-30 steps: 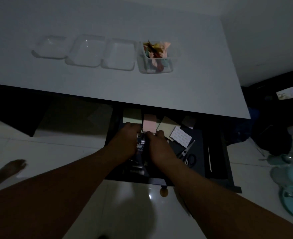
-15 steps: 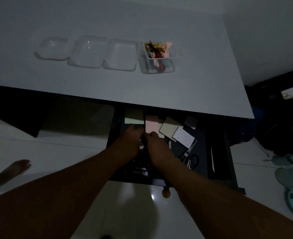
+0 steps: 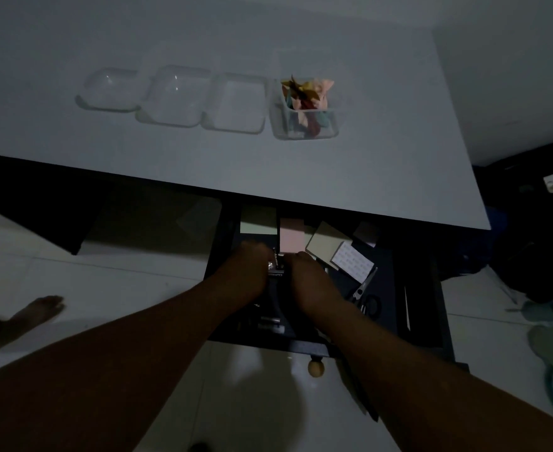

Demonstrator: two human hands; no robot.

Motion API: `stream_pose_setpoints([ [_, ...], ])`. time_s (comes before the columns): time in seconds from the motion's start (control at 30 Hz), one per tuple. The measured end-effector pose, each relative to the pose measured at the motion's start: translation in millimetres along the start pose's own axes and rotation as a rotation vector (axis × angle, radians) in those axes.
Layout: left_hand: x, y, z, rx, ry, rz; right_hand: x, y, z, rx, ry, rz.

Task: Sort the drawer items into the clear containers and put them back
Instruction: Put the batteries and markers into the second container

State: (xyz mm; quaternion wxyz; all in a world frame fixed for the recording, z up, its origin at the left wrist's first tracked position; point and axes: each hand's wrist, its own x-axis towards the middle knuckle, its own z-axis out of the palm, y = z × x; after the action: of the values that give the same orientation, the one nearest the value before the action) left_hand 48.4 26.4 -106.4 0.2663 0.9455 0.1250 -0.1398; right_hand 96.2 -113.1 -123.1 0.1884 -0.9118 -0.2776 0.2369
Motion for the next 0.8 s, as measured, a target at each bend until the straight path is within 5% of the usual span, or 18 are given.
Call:
stream_pose_setpoints([
  [0.6, -49.2, 35.8, -48.5, -0.118, 0.115, -0.039, -35.7, 7.2, -82.4, 0.511, -0.241, 0.189],
  [0.8, -59.5, 47.3, -63.8, -0.134, 0.121, -0.068, -45.3, -2.8, -123.3, 0.499, -0.286, 0.208],
])
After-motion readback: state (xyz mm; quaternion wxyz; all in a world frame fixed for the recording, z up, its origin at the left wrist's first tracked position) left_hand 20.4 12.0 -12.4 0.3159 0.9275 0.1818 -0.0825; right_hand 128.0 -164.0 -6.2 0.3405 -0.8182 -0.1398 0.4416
